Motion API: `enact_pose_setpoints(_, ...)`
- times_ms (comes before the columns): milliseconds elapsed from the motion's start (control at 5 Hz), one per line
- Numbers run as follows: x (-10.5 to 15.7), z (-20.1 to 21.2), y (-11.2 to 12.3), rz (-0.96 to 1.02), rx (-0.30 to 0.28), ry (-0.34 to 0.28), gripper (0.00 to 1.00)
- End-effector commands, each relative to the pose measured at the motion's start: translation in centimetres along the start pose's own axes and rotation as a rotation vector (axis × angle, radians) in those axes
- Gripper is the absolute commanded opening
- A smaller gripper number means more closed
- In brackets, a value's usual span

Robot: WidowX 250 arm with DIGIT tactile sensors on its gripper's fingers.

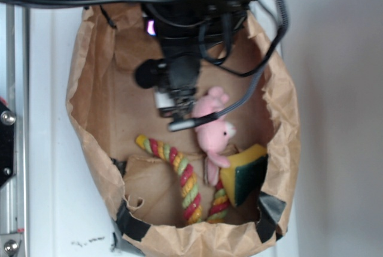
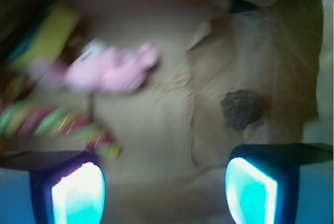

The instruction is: Grab the rock.

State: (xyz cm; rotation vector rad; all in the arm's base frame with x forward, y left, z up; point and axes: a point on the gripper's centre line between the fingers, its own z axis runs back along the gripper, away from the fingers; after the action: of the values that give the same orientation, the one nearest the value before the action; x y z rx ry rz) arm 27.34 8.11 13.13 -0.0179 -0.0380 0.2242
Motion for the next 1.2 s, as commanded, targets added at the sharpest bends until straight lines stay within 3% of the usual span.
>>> enact_pose_setpoints(0, 2.1, 1.7, -0.2, 0.484, 0.081, -0.188, 1.00)
enact_pose_setpoints(200, 0.4, 1.8, 1.2, 0.730, 0.153, -0.318, 1.00)
enact_pose_setpoints(800, 0.4, 1.8, 1.2, 0.730, 0.153, -0.318, 1.00)
enact_pose_setpoints(1000, 0.2, 0.3, -0.3, 0.826, 0.122, -0.348, 1.00)
